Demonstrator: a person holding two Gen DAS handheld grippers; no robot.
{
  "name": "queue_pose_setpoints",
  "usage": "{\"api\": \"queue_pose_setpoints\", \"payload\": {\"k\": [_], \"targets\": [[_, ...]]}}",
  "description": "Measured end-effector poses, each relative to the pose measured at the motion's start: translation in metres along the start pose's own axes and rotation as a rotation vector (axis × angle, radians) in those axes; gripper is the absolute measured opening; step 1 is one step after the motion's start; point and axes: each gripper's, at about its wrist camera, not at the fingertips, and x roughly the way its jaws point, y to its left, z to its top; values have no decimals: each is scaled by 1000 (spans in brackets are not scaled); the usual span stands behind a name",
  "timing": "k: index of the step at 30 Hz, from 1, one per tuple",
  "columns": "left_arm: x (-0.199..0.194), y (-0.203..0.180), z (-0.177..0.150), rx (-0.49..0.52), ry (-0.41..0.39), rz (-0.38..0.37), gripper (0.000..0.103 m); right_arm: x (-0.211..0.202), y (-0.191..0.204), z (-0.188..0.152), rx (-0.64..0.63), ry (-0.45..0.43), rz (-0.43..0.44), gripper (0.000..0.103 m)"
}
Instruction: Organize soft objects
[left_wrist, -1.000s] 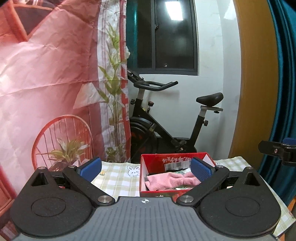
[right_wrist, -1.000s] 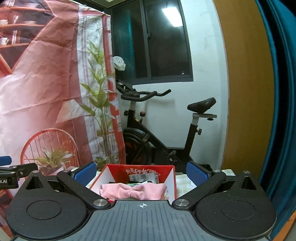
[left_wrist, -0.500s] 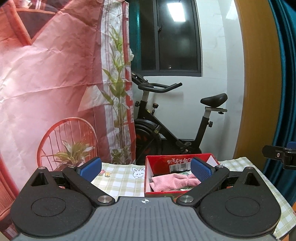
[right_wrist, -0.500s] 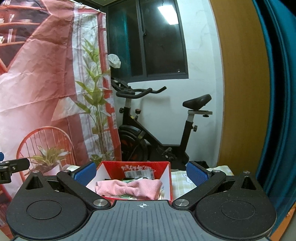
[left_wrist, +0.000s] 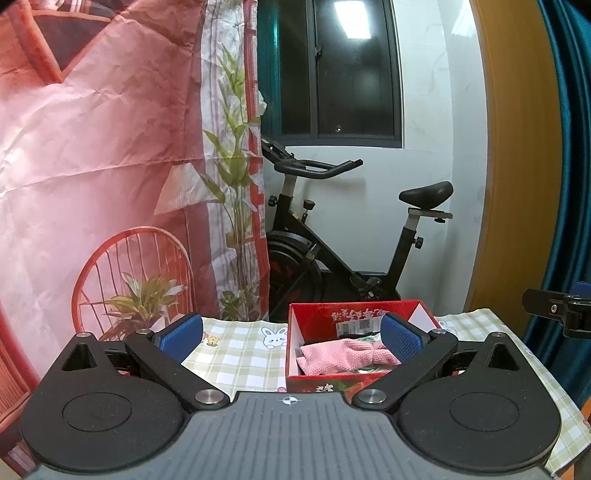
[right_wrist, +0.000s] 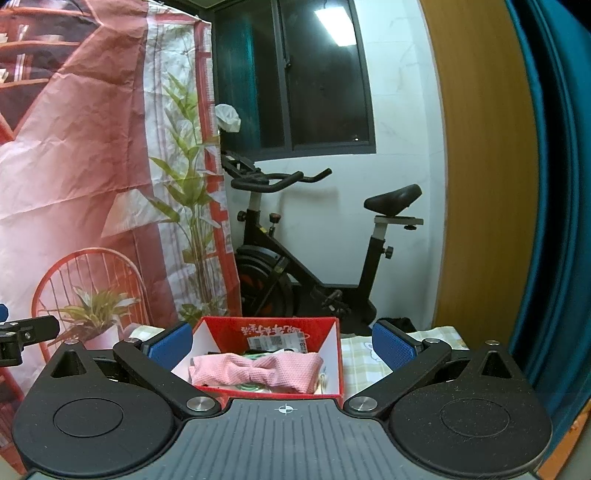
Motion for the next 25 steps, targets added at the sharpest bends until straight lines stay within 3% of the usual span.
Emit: {"api": "queue_pose_setpoints", "payload": {"k": [25], "targets": [[1,3,-4,-11,11,-18,103,3,1,-2,-4,9,3,103]]}}
